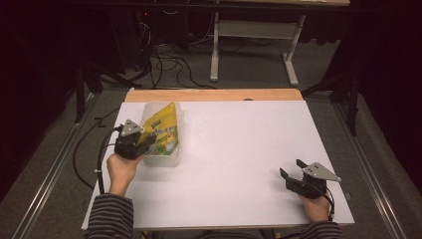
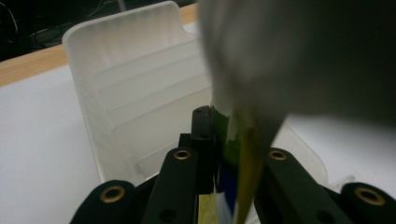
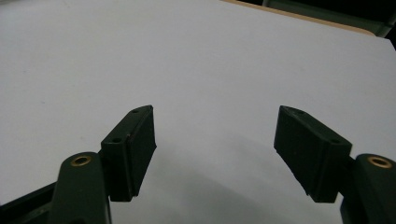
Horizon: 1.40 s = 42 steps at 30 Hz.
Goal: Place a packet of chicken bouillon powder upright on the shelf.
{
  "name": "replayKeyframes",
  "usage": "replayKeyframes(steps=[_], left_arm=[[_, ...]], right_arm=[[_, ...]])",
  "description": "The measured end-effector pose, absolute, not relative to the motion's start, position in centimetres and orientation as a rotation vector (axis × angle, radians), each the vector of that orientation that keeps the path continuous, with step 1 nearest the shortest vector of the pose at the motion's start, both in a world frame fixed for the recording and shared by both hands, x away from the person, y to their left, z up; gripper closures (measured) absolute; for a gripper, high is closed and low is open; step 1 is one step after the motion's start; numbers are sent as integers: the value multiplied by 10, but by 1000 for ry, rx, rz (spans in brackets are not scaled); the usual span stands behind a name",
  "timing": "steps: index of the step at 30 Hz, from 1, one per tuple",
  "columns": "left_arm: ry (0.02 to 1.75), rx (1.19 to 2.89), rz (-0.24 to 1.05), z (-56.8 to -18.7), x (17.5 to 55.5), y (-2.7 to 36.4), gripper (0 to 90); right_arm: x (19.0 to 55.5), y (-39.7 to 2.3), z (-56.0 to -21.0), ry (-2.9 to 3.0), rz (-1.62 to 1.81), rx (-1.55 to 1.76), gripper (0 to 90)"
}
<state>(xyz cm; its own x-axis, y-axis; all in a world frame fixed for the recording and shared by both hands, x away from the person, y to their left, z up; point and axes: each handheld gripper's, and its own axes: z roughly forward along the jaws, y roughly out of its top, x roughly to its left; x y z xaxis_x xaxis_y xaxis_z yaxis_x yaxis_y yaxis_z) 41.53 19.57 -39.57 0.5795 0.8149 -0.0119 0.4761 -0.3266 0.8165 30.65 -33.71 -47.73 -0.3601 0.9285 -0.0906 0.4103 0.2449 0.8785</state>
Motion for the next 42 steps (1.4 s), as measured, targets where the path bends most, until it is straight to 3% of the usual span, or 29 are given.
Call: replayKeyframes(steps=[2, 6, 12, 42], left_arm=[[1030, 1974, 521, -398, 413, 197, 801], [1065, 1916, 519, -401, 408, 204, 656], [1082, 1841, 551, -394, 397, 213, 536], [1169, 1727, 578, -397, 349, 229, 464]], right_arm=[[306, -337, -477, 1887, 1054, 1224, 298], [306, -336, -478, 1889, 1049, 1217, 298], [306, -337, -477, 1882, 1051, 1222, 297], [306, -336, -477, 1891, 1045, 1224, 297]])
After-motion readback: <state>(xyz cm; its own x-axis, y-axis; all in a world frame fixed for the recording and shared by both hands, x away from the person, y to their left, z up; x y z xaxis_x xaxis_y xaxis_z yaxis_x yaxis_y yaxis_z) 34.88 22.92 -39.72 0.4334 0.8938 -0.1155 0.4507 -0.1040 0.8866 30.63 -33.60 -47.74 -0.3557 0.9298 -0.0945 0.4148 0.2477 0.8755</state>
